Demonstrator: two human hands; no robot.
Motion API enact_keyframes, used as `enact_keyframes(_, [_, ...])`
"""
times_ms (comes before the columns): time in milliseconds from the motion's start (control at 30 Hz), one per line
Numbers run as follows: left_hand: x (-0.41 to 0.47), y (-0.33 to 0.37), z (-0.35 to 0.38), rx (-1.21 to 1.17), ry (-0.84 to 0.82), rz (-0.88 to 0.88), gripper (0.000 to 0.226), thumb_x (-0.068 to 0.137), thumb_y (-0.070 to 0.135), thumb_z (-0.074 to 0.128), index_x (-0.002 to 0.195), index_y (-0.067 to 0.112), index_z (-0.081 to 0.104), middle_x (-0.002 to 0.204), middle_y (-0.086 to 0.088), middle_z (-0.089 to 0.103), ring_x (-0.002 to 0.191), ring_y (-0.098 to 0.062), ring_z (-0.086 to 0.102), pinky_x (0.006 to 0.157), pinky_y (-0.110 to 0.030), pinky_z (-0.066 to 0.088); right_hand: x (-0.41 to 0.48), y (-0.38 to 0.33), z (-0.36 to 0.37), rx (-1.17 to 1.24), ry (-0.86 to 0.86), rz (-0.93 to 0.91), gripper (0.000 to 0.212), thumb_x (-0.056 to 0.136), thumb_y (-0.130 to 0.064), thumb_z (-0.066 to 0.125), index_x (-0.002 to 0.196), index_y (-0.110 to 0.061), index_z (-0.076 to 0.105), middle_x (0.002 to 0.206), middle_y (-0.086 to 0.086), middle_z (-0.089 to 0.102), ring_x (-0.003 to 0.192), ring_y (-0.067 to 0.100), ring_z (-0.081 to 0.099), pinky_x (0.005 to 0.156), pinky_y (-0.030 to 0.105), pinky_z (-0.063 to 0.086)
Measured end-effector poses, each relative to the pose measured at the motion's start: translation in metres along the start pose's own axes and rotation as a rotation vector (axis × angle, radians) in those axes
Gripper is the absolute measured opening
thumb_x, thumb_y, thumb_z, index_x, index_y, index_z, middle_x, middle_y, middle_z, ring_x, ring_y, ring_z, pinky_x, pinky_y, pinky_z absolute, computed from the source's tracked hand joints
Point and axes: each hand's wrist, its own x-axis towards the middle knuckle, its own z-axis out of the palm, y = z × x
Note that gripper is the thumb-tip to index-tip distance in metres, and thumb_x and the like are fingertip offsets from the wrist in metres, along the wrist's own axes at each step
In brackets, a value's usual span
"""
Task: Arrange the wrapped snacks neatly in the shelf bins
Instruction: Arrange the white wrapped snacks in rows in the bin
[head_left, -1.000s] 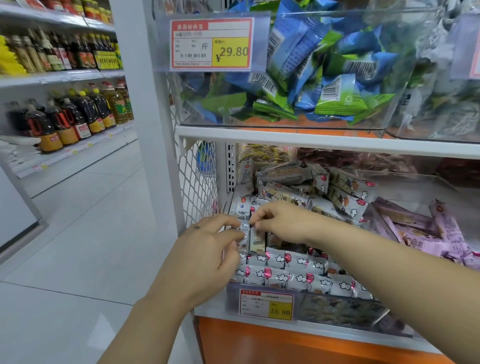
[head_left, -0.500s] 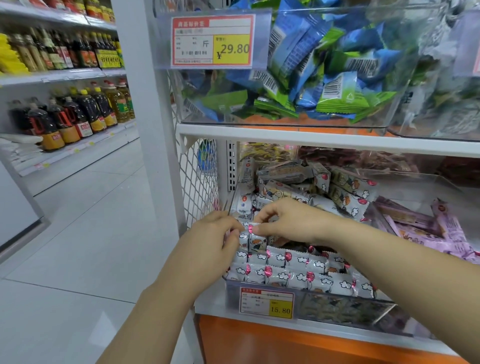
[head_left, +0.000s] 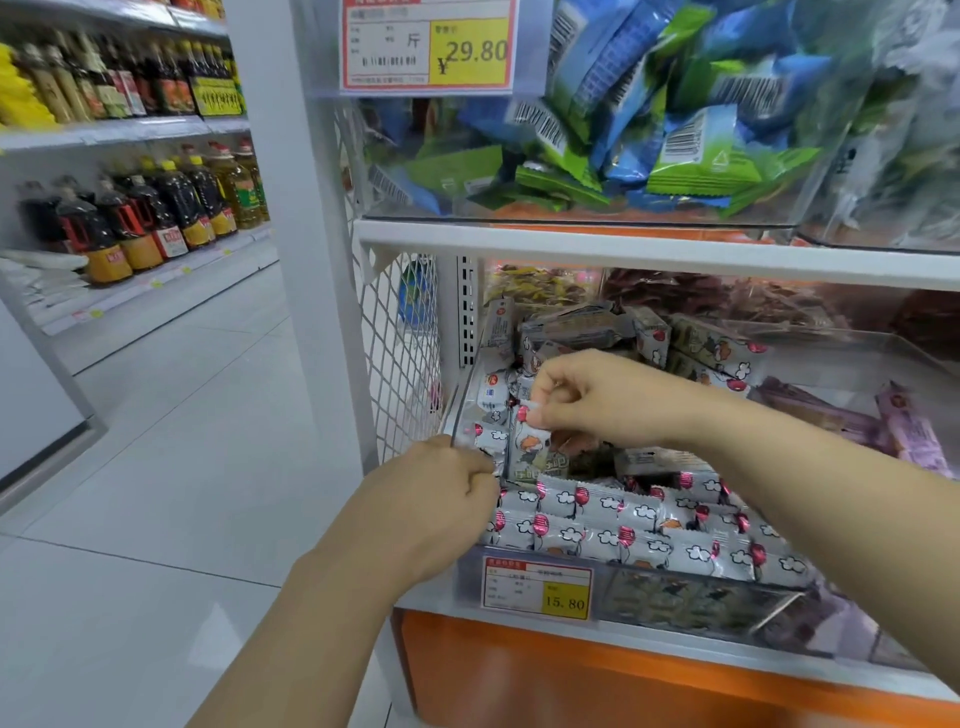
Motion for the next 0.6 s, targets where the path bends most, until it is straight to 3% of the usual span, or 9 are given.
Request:
enact_keyframes(67, [0.0, 0.0, 0.002, -0.001, 0.01, -0.001, 0.037, 0.092, 0.028, 0.031, 0.114, 0.027, 0.061, 0.122, 0.003, 0.055, 0.107, -0.014, 0.052, 0.091, -0.033, 0.046, 0.003, 0.003, 0.01, -0.093, -0.022, -0.01, 0.013, 0.089, -0.026, 0.063, 0.08, -0.018, 0.057, 0.06, -0.012, 0.056, 0.059, 0.004, 0.056, 0.069, 0.028, 0.054])
enact_keyframes(167, [-0.001, -0.001, 0.004, -0.038, 0.023, 0.003, 0.04, 0.093, 0.028, 0.032, 0.127, 0.033, 0.052, 0.132, 0.004, 0.048, 0.115, -0.014, 0.048, 0.095, -0.032, 0.043, 0.01, 0.01, 0.029, -0.219, -0.06, -0.015, 0.016, 0.087, -0.028, 0.065, 0.076, -0.02, 0.057, 0.068, -0.01, 0.056, 0.051, -0.003, 0.047, 0.053, 0.014, 0.041])
enact_keyframes(267, [-0.002, -0.001, 0.005, -0.069, 0.06, 0.018, 0.045, 0.093, 0.03, 0.033, 0.136, 0.041, 0.039, 0.155, 0.008, 0.014, 0.136, -0.014, 0.028, 0.106, -0.034, 0.034, 0.01, 0.015, 0.029, -0.174, -0.057, 0.011, 0.021, 0.088, -0.029, 0.064, 0.072, -0.018, 0.057, 0.061, -0.011, 0.053, 0.049, 0.0, 0.043, 0.05, 0.014, 0.035])
enact_keyframes(333, [-0.001, -0.001, 0.004, -0.086, 0.124, 0.057, 0.045, 0.092, 0.033, 0.033, 0.136, 0.044, 0.038, 0.156, 0.017, -0.001, 0.142, -0.01, 0.013, 0.112, -0.034, 0.026, 0.005, 0.013, 0.02, -0.113, -0.055, 0.033, 0.027, 0.091, -0.034, 0.058, 0.076, -0.012, 0.062, 0.062, -0.008, 0.057, 0.054, 0.006, 0.046, 0.053, 0.017, 0.037])
enact_keyframes(467, [0.004, 0.002, 0.005, -0.065, 0.209, 0.173, 0.057, 0.081, 0.037, 0.024, 0.136, 0.04, 0.043, 0.155, 0.017, 0.008, 0.142, -0.006, 0.004, 0.118, -0.034, 0.011, -0.01, 0.016, -0.01, -0.058, -0.053, 0.077, 0.031, 0.094, -0.037, 0.05, 0.094, -0.014, 0.071, 0.092, -0.003, 0.072, 0.085, 0.016, 0.067, 0.085, 0.032, 0.053])
enact_keyframes(567, [0.006, 0.002, 0.008, -0.03, 0.183, 0.187, 0.059, 0.081, 0.035, 0.021, 0.135, 0.039, 0.043, 0.151, 0.02, 0.022, 0.142, -0.004, 0.001, 0.118, -0.04, 0.006, -0.023, 0.018, -0.029, -0.196, -0.071, 0.09, 0.034, 0.094, -0.037, 0.051, 0.097, -0.009, 0.069, 0.099, 0.004, 0.071, 0.092, 0.024, 0.066, 0.09, 0.039, 0.052])
enact_keyframes(600, [0.006, 0.002, 0.009, -0.027, 0.175, 0.187, 0.059, 0.081, 0.035, 0.02, 0.133, 0.039, 0.045, 0.148, 0.022, 0.027, 0.141, -0.002, 0.0, 0.117, -0.041, 0.006, -0.027, 0.018, -0.033, -0.258, -0.083, 0.083, 0.034, 0.093, -0.037, 0.052, 0.098, -0.009, 0.068, 0.097, -0.002, 0.072, 0.09, 0.024, 0.067, 0.088, 0.036, 0.053])
